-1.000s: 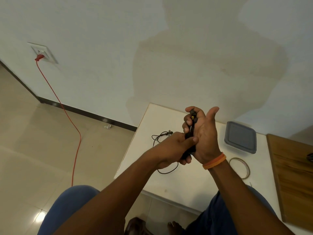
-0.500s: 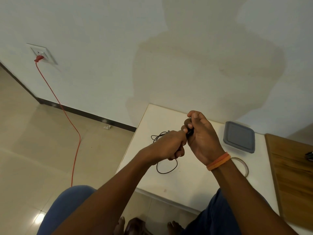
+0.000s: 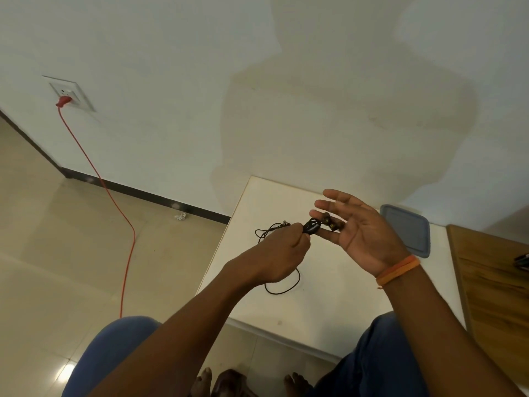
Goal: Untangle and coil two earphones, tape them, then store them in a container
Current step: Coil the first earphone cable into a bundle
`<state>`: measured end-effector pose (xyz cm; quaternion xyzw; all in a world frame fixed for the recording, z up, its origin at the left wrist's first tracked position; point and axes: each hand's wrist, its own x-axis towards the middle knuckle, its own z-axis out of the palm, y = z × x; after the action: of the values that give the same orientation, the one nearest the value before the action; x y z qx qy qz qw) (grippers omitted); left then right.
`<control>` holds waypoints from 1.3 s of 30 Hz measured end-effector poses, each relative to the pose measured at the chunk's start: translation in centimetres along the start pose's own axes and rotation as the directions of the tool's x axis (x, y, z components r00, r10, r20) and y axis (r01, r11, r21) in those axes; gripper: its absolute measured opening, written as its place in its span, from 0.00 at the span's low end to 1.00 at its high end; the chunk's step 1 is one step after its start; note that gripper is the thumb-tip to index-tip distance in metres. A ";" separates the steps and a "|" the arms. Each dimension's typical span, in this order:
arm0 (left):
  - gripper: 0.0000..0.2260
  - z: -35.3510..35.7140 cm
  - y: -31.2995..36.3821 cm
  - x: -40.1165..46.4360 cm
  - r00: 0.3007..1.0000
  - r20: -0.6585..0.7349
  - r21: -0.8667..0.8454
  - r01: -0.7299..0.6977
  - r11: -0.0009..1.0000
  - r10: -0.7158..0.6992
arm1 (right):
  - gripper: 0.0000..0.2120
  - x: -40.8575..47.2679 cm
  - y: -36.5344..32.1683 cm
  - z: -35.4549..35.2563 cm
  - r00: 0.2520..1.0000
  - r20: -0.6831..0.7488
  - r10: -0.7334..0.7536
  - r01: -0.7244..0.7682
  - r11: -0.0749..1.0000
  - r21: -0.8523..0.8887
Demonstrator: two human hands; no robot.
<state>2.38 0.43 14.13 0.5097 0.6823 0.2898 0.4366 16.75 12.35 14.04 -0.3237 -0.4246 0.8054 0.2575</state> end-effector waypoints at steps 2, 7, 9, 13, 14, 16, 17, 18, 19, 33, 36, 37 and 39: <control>0.10 0.0 0.0 0.0 1.000 -0.001 0.039 -0.009 0.999 0.009 | 0.18 -0.3 -0.2 -0.4 0.999 -0.021 -0.038 0.034 0.982 -0.186; 0.11 -0.1 -0.1 0.0 0.999 0.005 0.151 -0.048 0.987 0.048 | 0.28 -1.8 -0.1 -0.1 0.929 0.353 -0.116 0.340 0.650 -0.680; 0.10 -0.2 -0.1 0.0 0.996 0.050 0.109 -0.074 0.991 0.069 | 0.24 -2.0 0.6 0.1 0.895 0.441 -0.075 0.426 0.442 -0.790; 0.11 -0.4 -0.5 0.0 0.985 0.165 -0.007 -0.051 0.999 0.051 | 0.19 -2.5 0.8 0.7 0.886 0.439 -0.147 0.455 0.455 -0.766; 0.10 -0.4 -0.6 0.0 0.981 0.191 -0.039 -0.039 0.998 0.046 | 0.19 -2.6 0.5 0.6 0.895 0.421 -0.148 0.437 0.483 -0.759; 0.09 -0.5 -0.6 0.1 0.969 0.246 -0.100 -0.012 0.995 0.036 | 0.17 -2.7 0.3 0.4 0.894 0.413 -0.173 0.443 0.476 -0.760; 0.10 -0.7 -0.6 0.1 0.961 0.275 -0.111 0.009 0.994 0.022 | 0.17 -2.7 0.3 0.4 0.882 0.424 -0.205 0.470 0.437 -0.767; 0.11 -0.9 -0.6 0.1 0.954 0.301 -0.102 0.028 0.994 0.004 | 0.15 -2.8 0.4 0.5 0.865 0.440 -0.241 0.501 0.384 -0.776; 0.13 -1.2 -0.5 0.1 0.945 0.327 -0.077 0.048 0.996 -0.021 | 0.14 -2.9 0.6 0.7 0.847 0.457 -0.273 0.528 0.328 -0.783; 0.29 -2.5 -1.5 0.1 0.968 0.252 0.094 -0.002 0.996 -0.022 | 0.07 -3.6 2.6 2.5 0.769 0.565 -0.300 0.609 0.071 -0.790; 0.28 -1.5 -1.1 0.0 0.951 0.301 -0.229 -0.001 0.974 0.072 | 0.10 -3.5 2.5 2.6 0.766 0.555 -0.325 0.614 0.114 -0.781; 0.21 -1.4 -1.0 0.1 0.944 0.310 -0.267 -0.025 0.963 0.110 | 0.11 -3.5 2.3 2.4 0.776 0.533 -0.337 0.601 0.143 -0.786; 0.09 -1.3 -0.8 0.2 0.931 0.329 -0.350 -0.032 0.936 0.155 | 0.09 -3.5 2.0 1.7 0.822 0.448 -0.352 0.544 0.250 -0.801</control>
<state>0.86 0.44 13.97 0.5028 0.5075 0.3279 0.6181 17.54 8.08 14.13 -0.2014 -0.8851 0.3579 0.2190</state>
